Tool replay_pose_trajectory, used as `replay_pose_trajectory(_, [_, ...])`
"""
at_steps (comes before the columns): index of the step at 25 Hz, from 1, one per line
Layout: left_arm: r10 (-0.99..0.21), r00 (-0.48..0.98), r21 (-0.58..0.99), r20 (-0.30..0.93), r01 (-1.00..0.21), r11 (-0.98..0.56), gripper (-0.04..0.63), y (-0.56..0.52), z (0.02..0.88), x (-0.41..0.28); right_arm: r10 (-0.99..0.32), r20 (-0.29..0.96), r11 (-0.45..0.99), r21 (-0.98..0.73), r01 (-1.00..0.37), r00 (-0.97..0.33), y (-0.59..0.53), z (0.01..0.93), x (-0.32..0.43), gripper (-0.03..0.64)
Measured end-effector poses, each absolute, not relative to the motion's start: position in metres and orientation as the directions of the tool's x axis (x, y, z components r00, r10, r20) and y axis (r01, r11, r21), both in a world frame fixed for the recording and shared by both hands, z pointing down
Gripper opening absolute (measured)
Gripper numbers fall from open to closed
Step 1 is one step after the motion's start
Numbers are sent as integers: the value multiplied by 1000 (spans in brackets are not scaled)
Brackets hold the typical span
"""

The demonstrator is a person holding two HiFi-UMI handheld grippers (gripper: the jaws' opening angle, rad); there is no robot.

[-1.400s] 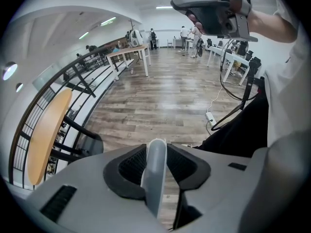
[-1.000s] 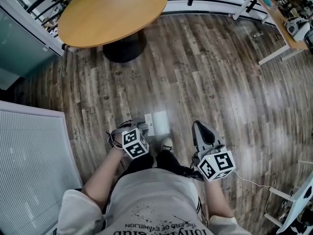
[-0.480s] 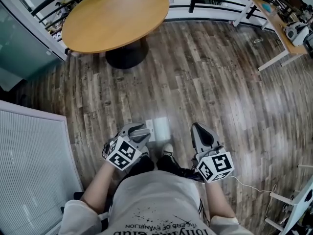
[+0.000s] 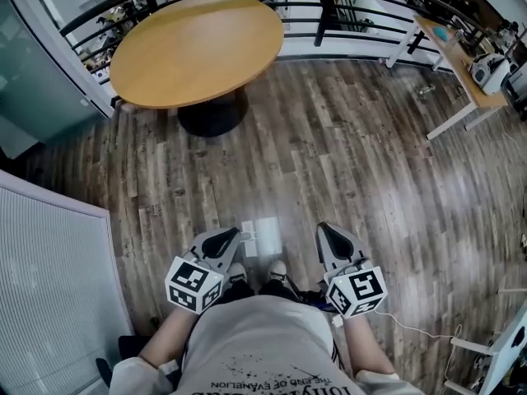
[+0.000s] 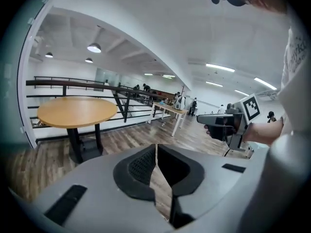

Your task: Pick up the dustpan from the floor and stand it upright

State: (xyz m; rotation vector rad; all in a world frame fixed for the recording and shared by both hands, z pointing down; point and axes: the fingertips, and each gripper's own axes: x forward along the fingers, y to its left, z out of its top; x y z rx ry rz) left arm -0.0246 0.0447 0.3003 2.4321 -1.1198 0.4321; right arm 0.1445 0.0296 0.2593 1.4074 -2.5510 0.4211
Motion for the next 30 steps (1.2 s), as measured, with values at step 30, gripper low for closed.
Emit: replay_pose_trajectory(30, [-760,495,144,420,-864,-483,24,58,273,-30,-727,413,496,-235,-836,-548,50,268,101,26])
